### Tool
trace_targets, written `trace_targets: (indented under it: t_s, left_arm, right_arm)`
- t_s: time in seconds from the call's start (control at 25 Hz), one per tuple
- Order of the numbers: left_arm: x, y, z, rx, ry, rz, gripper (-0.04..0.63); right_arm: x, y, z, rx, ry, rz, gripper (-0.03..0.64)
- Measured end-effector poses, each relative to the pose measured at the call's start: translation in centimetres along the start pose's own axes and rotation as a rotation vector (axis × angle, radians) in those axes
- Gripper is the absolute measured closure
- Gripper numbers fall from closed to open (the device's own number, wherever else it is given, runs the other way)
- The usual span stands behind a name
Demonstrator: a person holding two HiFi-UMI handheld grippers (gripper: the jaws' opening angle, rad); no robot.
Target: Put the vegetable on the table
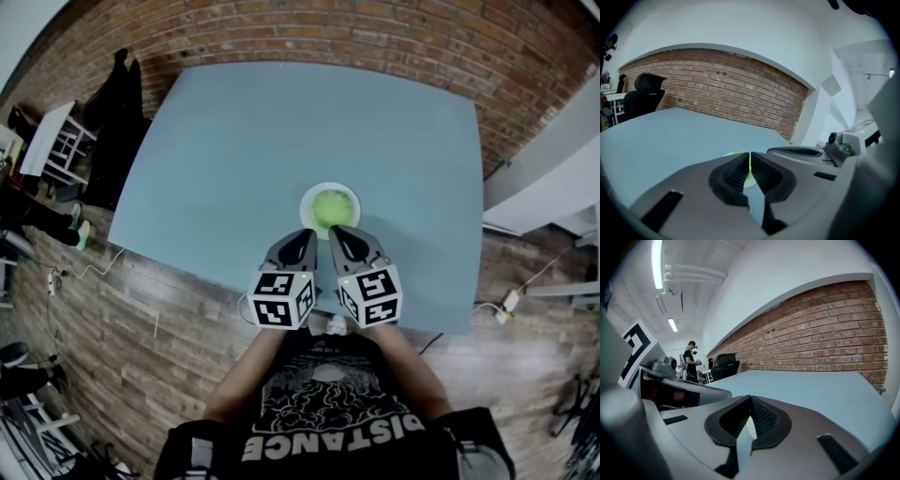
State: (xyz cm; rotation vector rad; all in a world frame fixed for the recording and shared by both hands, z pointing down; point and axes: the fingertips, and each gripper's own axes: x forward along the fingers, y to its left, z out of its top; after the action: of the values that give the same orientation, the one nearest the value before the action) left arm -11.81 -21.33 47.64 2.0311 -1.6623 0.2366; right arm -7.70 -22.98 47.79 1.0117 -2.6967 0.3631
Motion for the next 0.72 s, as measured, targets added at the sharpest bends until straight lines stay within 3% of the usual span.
trace_targets:
  t_s: [0.72]
  left_arm:
    - [-4.0, -0.3, 0.6, 0.025, -0.097, 0.052, 0.594]
  right_arm:
    - [-1.5, 4.3, 0.7, -0.032, -0.023, 0.113, 0.609]
